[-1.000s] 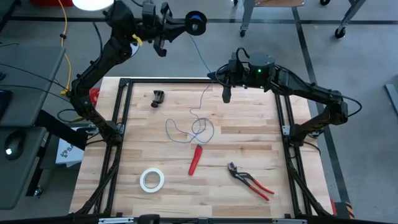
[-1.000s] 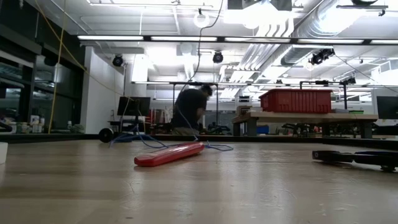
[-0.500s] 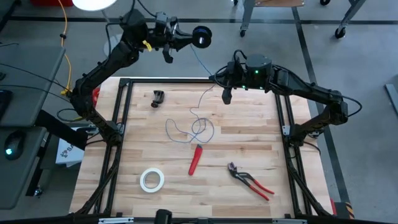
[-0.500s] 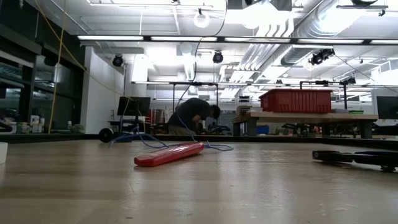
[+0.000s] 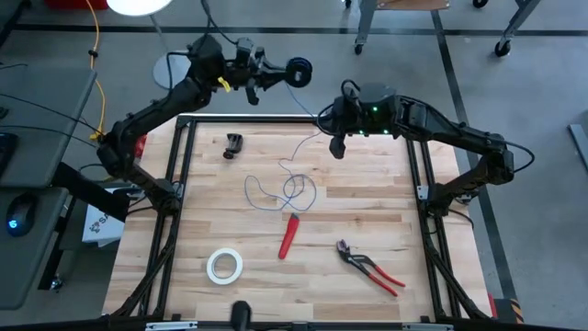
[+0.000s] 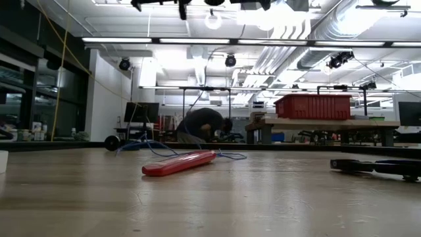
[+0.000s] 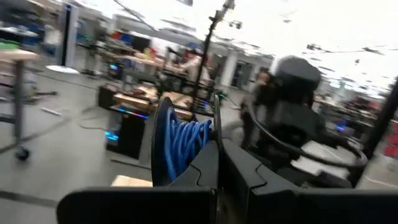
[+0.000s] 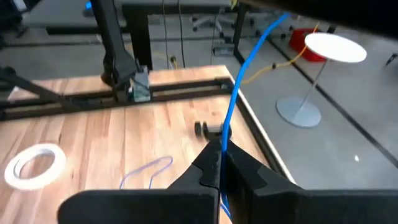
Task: Coil cords
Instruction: Coil the blue wire cable onto the black spool
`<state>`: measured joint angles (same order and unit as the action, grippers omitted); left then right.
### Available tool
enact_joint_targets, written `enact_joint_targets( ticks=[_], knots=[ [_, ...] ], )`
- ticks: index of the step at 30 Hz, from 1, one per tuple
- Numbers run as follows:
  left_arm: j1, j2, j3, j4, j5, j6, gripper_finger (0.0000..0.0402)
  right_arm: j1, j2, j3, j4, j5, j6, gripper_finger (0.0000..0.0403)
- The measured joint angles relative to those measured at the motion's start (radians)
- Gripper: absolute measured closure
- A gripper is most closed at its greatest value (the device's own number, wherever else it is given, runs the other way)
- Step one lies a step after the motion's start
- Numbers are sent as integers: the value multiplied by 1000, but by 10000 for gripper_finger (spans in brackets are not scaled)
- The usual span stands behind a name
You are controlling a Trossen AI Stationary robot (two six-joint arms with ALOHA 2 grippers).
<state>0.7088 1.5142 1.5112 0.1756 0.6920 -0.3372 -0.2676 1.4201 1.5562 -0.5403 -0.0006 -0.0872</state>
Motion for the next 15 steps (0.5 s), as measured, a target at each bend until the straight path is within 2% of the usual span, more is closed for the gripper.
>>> enact_joint_targets(
  ticks=[7, 15],
  knots=[
    [73, -100, -5, 37, -25, -48, 401, -1, 0, 0, 4, 3, 0, 403],
    [67, -208, -5, 41, -26, -54, 401, 0, 17, 0, 112, 1, 29, 403]
  ],
)
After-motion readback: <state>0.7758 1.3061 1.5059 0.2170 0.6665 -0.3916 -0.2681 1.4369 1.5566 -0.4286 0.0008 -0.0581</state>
